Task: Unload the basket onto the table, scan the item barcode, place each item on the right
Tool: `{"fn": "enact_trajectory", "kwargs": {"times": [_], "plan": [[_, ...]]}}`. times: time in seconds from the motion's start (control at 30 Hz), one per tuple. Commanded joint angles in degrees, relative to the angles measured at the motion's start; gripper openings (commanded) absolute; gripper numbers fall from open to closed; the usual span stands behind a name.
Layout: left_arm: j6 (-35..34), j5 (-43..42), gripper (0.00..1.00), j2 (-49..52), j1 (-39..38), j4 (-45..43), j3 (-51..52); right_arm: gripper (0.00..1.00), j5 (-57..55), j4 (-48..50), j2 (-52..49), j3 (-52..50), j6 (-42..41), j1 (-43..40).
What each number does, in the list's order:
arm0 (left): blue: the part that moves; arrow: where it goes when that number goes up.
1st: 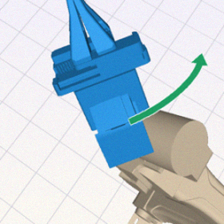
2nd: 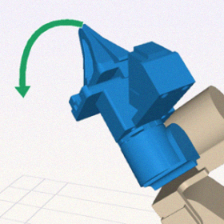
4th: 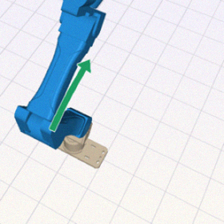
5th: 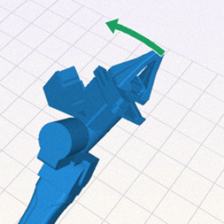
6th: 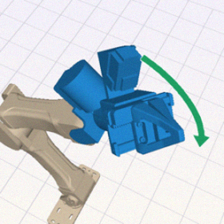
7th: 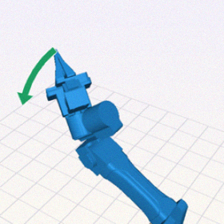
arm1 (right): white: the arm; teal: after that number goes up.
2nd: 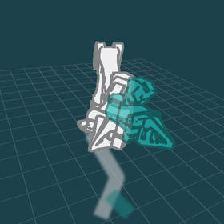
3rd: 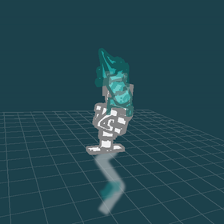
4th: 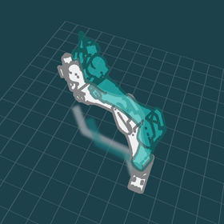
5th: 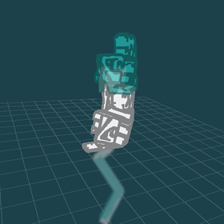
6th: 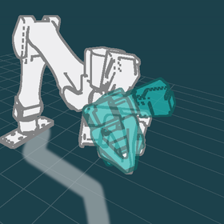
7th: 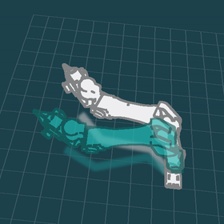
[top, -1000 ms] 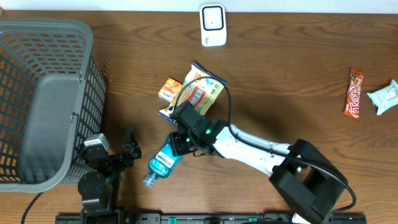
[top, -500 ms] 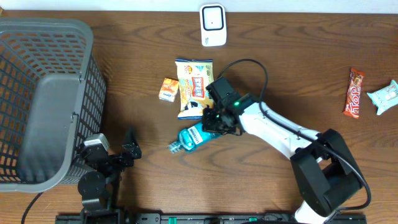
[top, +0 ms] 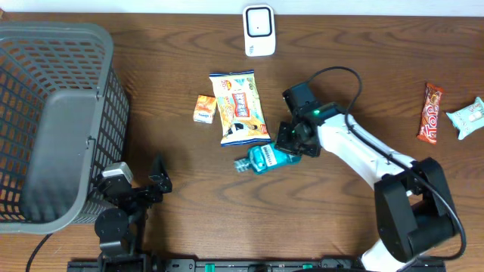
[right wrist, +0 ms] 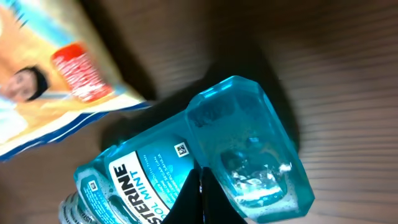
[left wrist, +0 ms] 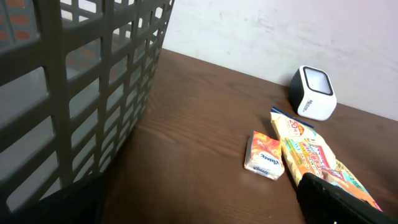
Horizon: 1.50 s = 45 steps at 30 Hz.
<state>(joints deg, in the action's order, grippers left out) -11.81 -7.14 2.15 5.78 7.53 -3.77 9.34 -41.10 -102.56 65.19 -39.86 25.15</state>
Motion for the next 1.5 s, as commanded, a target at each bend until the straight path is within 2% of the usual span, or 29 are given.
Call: {"fn": "enact_trajectory", "kwargs": {"times": [0.0,0.2,0.3,0.43,0.57,0.6,0.63,0.83,1.07,1.23,1.33,1.47], "plan": [[0.1,0.3,0.98,0.0,-0.1,0.5,1.4,0.01,-8.6,-1.1,1.6,-2.7,0.9,-1.4],[0.1,0.3,0.98,0.0,-0.1,0.5,1.4,0.03,-9.2,-2.2,12.7,-2.7,4.2,-1.4],[0.1,0.3,0.98,0.0,-0.1,0.5,1.4,0.31,-9.2,-2.7,17.4,-2.7,7.0,-1.4],[0.1,0.3,0.98,0.0,-0.1,0.5,1.4,0.54,-9.2,-3.4,20.7,-2.7,10.6,-1.4],[0.1,0.3,0.98,0.0,-0.1,0.5,1.4,0.81,-9.2,-4.1,20.8,-2.7,10.7,-1.4],[0.1,0.3,0.98,0.0,-0.1,0.5,1.4,0.93,-9.2,-4.0,20.8,-2.7,11.0,-1.4],[0.1,0.3,0.98,0.0,-0.1,0.5,1.4,0.99,-9.4,-3.8,20.8,-2.7,11.9,-1.4],[0.1,0.3,0.98,0.0,-0.1,0.5,1.4,0.99,-9.7,-1.1,20.3,-2.7,23.4,-0.8],[0.1,0.3,0.98,0.0,-0.1,0.5,1.4,0.99,0.0,-1.4,20.0,-2.7,49.2,0.7],[0.1,0.3,0.98,0.0,-0.1,0.5,1.4,0.99,5.5,0.3,18.0,-2.7,63.7,3.6],[0.1,0.3,0.98,0.0,-0.1,0.5,1.4,0.99,4.6,0.7,15.5,-2.7,68.5,5.6],[0.1,0.3,0.98,0.0,-0.1,0.5,1.4,0.99,4.7,1.5,11.2,-2.7,69.2,8.0]]}}
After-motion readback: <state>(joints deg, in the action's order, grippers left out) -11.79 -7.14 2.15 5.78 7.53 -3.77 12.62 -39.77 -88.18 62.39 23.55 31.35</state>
